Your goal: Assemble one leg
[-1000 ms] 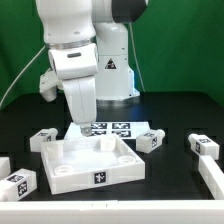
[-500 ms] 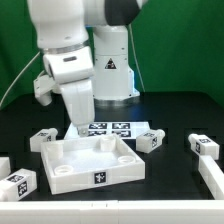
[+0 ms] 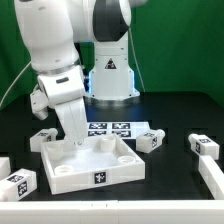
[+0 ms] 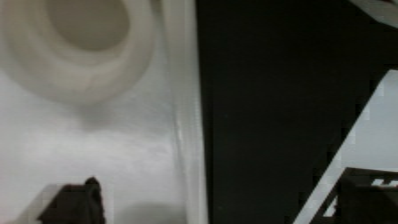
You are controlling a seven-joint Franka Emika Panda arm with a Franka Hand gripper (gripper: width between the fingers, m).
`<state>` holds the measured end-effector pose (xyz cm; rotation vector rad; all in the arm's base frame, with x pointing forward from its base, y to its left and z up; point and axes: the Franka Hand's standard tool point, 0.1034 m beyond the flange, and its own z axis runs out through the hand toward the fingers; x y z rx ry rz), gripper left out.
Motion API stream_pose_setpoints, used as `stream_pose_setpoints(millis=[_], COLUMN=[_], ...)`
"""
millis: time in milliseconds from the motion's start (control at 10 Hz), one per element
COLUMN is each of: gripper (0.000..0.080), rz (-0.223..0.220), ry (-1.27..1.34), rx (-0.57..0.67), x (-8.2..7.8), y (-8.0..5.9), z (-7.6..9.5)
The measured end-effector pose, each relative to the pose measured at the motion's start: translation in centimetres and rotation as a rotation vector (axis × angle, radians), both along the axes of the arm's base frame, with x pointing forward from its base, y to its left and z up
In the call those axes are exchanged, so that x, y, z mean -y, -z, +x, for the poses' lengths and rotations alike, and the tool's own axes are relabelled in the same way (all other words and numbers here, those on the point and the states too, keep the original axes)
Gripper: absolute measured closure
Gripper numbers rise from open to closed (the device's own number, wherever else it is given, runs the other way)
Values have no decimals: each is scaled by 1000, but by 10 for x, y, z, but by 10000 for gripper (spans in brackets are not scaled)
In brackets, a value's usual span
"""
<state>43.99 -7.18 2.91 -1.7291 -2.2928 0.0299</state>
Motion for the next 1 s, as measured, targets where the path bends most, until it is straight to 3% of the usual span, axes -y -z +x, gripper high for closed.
stream_pose_setpoints(millis=[100,200,400,500,600,1000], gripper=[272,272,545,545,729,742], rz=[-1,-1,1,2,4,3], ry=[3,7,11,11,11,13], rx=[-5,-10,-17,-21,-25,-23], x=[-1,-2,-1,-1,-1,0], y=[2,4,7,9,12,11], z=[-1,-2,-4,-5,-6,-5])
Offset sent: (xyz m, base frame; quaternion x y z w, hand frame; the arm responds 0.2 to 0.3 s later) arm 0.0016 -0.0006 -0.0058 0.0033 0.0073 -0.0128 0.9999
